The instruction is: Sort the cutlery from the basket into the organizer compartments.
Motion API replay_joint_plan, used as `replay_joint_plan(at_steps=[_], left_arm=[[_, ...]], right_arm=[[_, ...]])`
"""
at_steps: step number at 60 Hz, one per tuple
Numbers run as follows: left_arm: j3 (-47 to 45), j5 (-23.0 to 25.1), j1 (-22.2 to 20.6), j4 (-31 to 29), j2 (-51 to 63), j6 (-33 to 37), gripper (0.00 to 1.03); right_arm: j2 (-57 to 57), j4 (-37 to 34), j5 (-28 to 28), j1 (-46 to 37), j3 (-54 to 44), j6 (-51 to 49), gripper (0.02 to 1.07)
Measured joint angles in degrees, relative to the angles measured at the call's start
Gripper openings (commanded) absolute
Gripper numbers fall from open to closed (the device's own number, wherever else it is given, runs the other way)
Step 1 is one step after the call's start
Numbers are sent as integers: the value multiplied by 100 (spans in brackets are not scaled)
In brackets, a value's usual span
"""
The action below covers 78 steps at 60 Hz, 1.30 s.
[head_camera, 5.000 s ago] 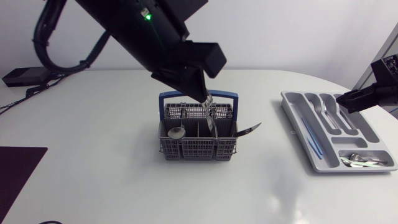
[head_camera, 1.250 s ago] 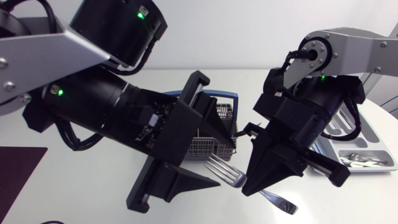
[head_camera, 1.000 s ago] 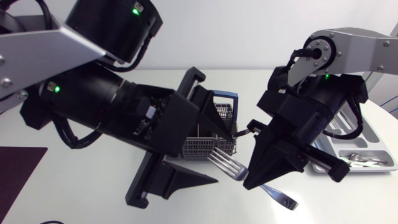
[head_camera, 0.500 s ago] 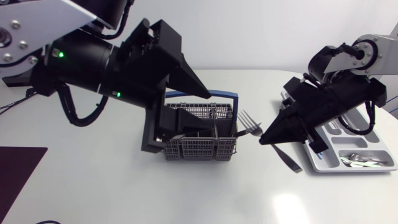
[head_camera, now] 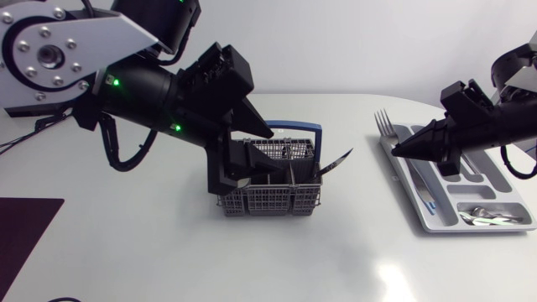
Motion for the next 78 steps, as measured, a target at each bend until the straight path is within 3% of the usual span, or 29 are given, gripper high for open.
replay_joint_plan(at_steps=[8,14,40,57,78], left_arm=[[9,-33,-20,98,122,-46,76],[46,-151,-101,157,230,-162,76],[192,-616,-437,522,785,-662,76],[330,-774,-586,643,1064,-839,76],[531,-1032,-754,684,1276,-922,76]], right_arm=[[-214,614,31,-308,-9,448,8],[-275,1158,363,-540,-20,870,8],[337,3123,2406,-894,-295,2170,8],[1650,3495,3416,-1193,103,2474,8],[2496,3545,4015,-1340,1005,2758,8]])
